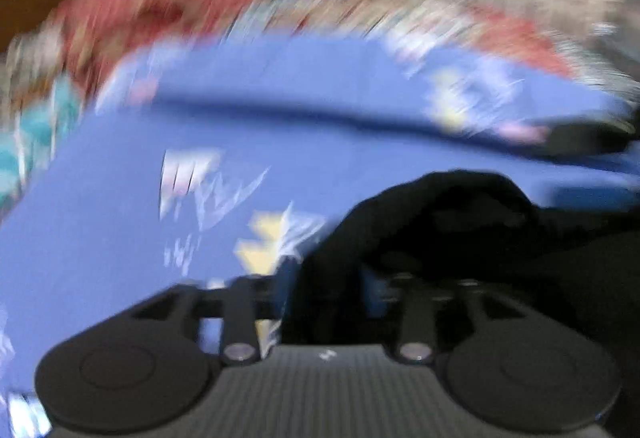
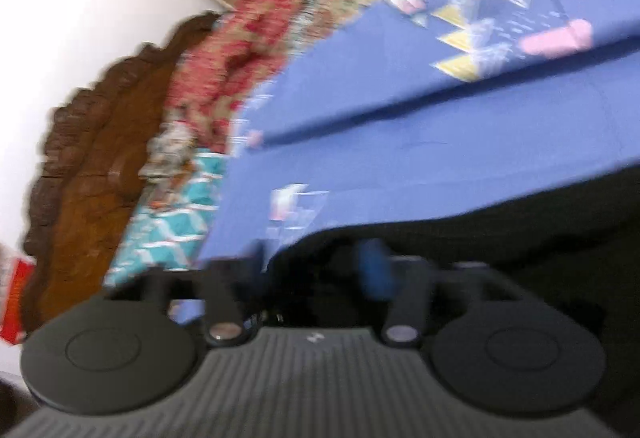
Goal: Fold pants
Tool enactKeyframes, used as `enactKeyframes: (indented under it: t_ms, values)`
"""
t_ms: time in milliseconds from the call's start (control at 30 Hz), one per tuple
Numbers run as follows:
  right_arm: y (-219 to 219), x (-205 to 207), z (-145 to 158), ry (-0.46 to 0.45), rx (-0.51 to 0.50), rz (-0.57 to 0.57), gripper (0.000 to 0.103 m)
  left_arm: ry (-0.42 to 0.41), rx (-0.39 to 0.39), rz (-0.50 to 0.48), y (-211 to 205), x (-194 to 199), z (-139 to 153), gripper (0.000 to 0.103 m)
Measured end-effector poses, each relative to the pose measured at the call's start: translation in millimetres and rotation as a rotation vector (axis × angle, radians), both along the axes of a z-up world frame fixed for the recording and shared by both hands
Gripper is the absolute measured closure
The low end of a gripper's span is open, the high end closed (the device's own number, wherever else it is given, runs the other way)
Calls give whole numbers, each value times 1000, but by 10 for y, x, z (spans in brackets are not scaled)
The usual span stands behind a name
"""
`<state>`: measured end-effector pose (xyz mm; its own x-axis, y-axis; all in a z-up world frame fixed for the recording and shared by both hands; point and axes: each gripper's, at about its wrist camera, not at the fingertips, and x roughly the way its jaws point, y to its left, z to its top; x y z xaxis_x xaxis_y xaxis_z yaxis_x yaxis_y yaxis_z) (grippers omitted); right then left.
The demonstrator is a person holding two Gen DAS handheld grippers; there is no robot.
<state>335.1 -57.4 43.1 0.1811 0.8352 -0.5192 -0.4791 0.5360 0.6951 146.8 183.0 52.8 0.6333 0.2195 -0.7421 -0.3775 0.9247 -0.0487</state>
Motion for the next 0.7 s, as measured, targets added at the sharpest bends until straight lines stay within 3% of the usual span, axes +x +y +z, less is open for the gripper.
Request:
enactKeyframes:
  t_ms: [67,167,267,333,367,433,500,600,700]
  values:
    - [-116,-81,-108,13,2,5,40,12,-103,49,170,-78,-67,61]
    - [-402,-347,-213,-10,-9,63,40,-88,-240,55,362,-527,15,54]
    - [-685,-651,-273,-56,-16,127,40,-139,-294,100,563,-964,110,43]
    - [-768,-872,-274,-85,-17,142,40,-137,-335,113,638,-1261,110,37]
    - [-803,-988,-282,-101,-18,148,40,-126,-355,111,660,-1349,97,29]
    - [-813,-1185,-282,-124,-28,151,40,-98,-405,107,600,-1605,42,15]
    - [-826,-1378,-288,-145,-28,155,40,-91,-474,95,475,-1859,6,13]
    - [-871,-1596,-295,-134,1,179,40,-78,-644,116,332,-2100,-165,7]
    - [-821,-1834,-240,-199,-31,245,40,-90,-772,128,167,-2218,-320,4]
